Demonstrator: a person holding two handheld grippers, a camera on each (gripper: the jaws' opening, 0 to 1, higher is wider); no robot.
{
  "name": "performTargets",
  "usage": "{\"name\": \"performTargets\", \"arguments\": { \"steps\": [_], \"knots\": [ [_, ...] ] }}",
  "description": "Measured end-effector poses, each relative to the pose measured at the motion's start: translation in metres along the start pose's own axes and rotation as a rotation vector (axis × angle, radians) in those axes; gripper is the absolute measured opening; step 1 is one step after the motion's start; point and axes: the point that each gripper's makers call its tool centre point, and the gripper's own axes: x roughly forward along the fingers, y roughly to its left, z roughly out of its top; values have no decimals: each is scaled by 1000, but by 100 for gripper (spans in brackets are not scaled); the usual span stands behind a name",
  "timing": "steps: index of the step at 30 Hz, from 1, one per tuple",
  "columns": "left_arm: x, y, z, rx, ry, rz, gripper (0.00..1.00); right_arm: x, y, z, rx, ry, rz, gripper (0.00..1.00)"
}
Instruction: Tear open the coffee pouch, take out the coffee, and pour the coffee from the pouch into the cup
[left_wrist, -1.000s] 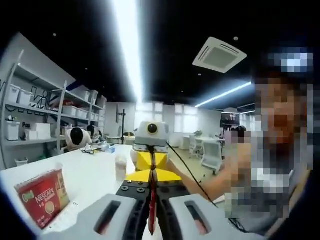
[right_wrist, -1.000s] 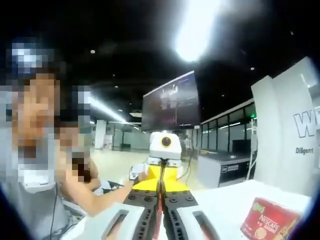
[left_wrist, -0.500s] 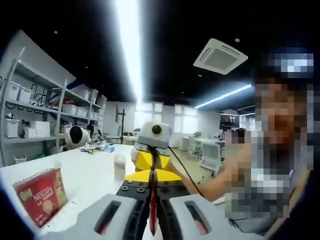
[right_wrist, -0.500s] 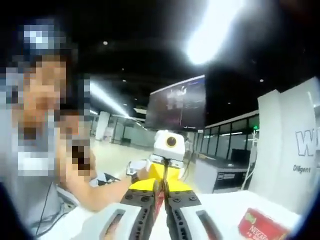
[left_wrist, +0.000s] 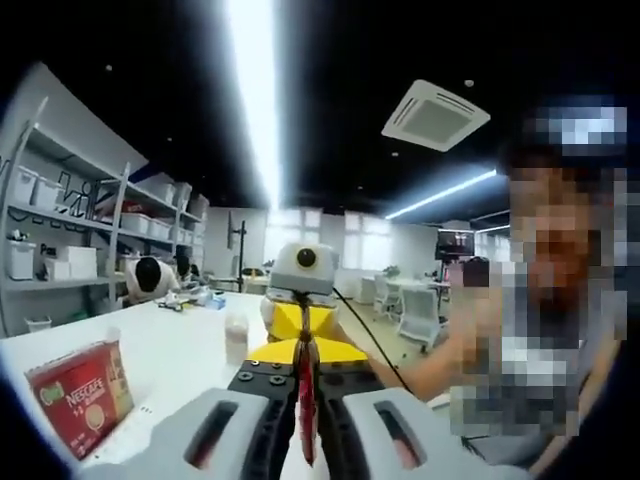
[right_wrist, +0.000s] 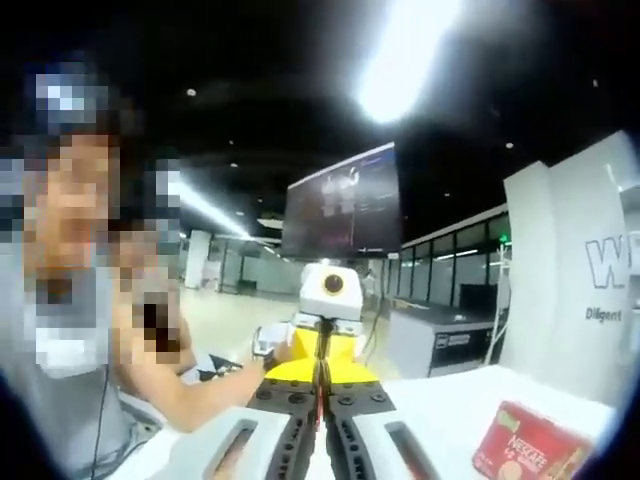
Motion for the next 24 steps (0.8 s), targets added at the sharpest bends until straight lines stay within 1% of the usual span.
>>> {"name": "performTargets", "arguments": {
  "steps": [6, 10, 13, 15, 17, 19, 24],
  "knots": [
    [1, 0, 0, 0, 3, 3, 6, 1, 3, -2, -21, 11, -2, 2],
    [1, -2, 1, -8, 2, 4, 4, 0, 0, 0, -33, 7, -4, 2],
    [1, -6, 3, -48, 8, -7, 4, 1, 2, 1, -46, -4, 2, 2],
    [1, -9, 4, -84, 8, -23, 4, 3, 8, 4, -62, -19, 13, 2],
    [0, -10, 5, -90, 7, -23, 3, 4, 8, 6, -77, -30, 11, 2],
    [0, -11, 5, -95, 6, -20, 3, 5, 7, 6, -81, -34, 10, 2],
    [-1, -7, 1, -92, 25, 18, 3, 5, 2, 2, -55, -9, -16, 2]
  ]
}}
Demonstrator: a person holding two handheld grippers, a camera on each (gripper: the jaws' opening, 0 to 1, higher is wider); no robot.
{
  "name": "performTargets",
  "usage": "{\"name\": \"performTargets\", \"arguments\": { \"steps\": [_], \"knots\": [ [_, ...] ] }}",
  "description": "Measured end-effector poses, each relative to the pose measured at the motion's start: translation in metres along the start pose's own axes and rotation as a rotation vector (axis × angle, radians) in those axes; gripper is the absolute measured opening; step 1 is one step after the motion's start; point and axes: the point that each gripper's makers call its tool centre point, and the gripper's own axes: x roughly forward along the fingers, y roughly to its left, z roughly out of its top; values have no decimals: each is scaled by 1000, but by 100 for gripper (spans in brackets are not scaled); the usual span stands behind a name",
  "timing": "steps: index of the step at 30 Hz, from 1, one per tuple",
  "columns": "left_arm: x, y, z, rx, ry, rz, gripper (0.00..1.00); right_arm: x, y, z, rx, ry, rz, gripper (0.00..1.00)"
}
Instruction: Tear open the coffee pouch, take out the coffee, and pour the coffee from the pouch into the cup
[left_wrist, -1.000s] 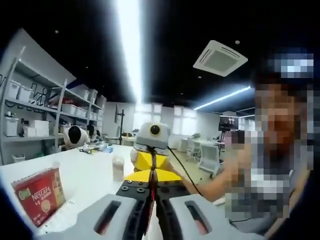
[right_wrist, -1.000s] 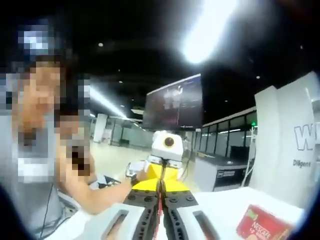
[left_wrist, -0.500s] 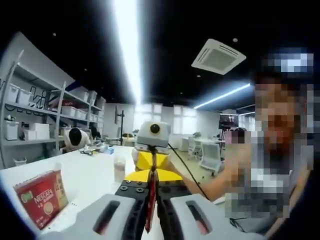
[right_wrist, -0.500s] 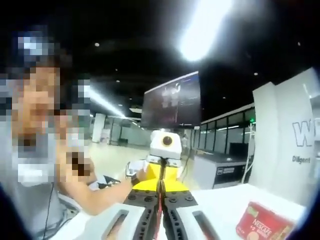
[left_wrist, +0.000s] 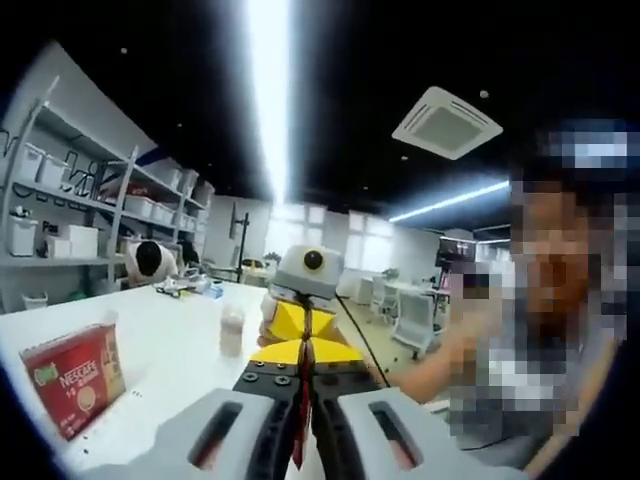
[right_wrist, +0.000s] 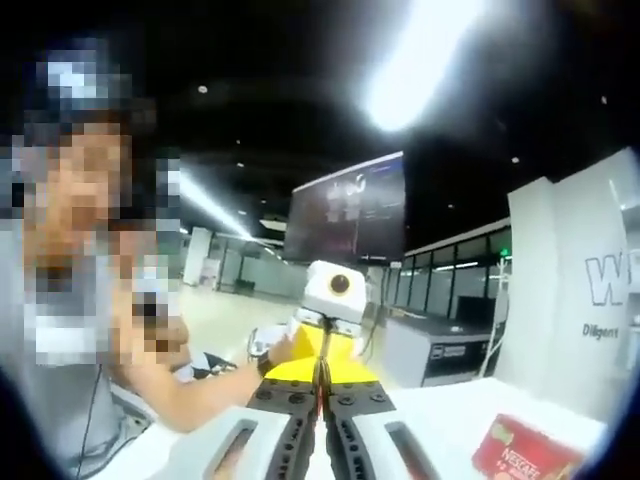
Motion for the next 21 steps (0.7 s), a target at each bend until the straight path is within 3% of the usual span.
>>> {"name": "performTargets", "arguments": {
  "steps": [7, 16, 21],
  "knots": [
    [0, -3, 2, -26, -11, 5, 3, 1, 2, 4, 22, -14, -8, 2],
    [-1, -9, 8, -109, -23, 2, 3, 2, 4, 12, -124, -39, -85, 1],
    [0, 3, 6, -170, -7, 48, 3, -1, -5, 7, -242, -22, -207, 1]
  ]
}}
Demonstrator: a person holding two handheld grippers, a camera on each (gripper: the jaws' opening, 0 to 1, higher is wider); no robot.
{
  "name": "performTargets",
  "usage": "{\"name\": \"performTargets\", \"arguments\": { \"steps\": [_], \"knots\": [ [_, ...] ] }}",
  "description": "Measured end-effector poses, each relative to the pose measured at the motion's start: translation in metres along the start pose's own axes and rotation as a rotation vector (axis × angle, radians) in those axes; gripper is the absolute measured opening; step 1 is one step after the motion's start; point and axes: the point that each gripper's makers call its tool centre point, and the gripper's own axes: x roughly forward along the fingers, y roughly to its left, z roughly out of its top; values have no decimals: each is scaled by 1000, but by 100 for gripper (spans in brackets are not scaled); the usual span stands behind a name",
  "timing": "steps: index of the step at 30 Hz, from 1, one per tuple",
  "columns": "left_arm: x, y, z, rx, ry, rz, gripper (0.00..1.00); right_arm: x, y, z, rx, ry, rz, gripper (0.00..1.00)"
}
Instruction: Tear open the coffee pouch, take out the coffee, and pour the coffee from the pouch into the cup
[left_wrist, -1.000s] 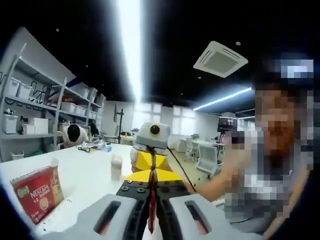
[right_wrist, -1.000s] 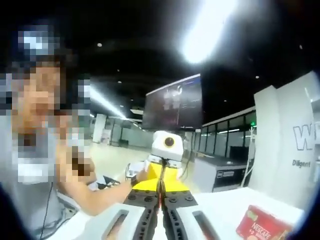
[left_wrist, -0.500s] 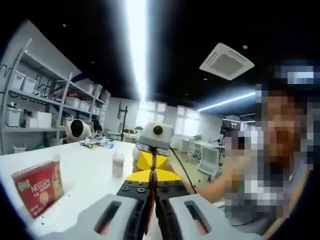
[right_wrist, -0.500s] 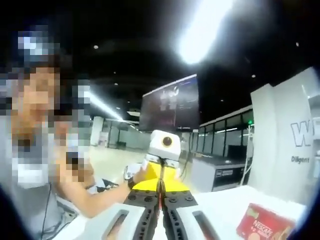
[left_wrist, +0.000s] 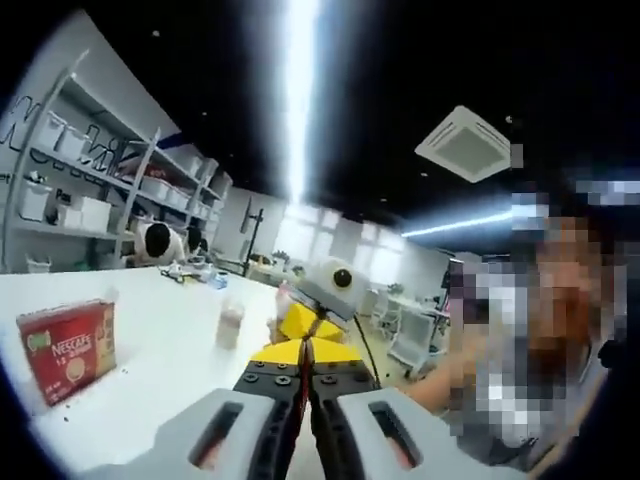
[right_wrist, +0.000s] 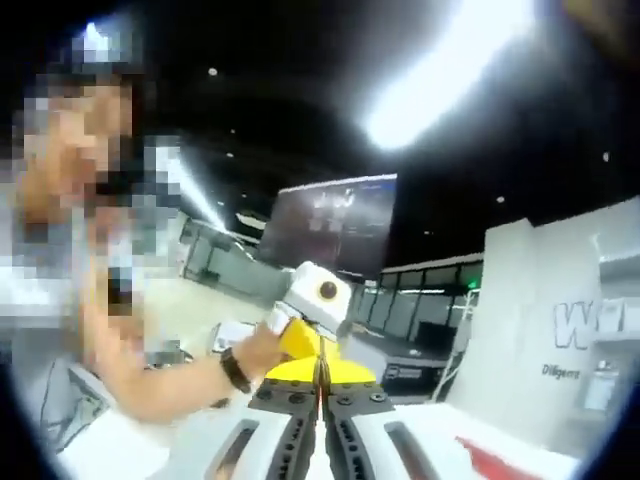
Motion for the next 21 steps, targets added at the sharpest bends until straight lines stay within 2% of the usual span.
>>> {"name": "performTargets", "arguments": {
  "steps": [4, 6, 7, 8, 9, 10, 14, 16, 21],
  "knots": [
    [1, 8, -3, -72, -6, 5, 3, 0, -2, -4, -175, 39, -102, 1],
    [1, 8, -2, -111, -16, -17, 3, 0, 0, -4, -305, 64, -152, 1],
    [1, 8, -2, -122, -17, -25, 3, 0, 0, -4, -330, 69, -161, 1],
    [1, 8, -2, -133, -18, -33, 3, 0, 2, -3, -406, 85, -182, 1],
    [0, 8, -2, -142, -22, -52, 3, 2, 5, -2, -545, 122, -215, 1],
    [0, 8, -1, -151, -26, -61, 3, 2, 5, -2, -594, 137, -227, 1],
    [-2, 4, 1, -192, -41, -122, 3, 6, 12, 0, -906, 231, -269, 1],
    [-3, -2, 3, -209, -59, -164, 3, 8, 13, 1, -976, 256, -273, 1],
    [-6, -13, 7, -285, -83, -281, 3, 13, 20, 9, -1273, 330, -267, 1]
  ]
}}
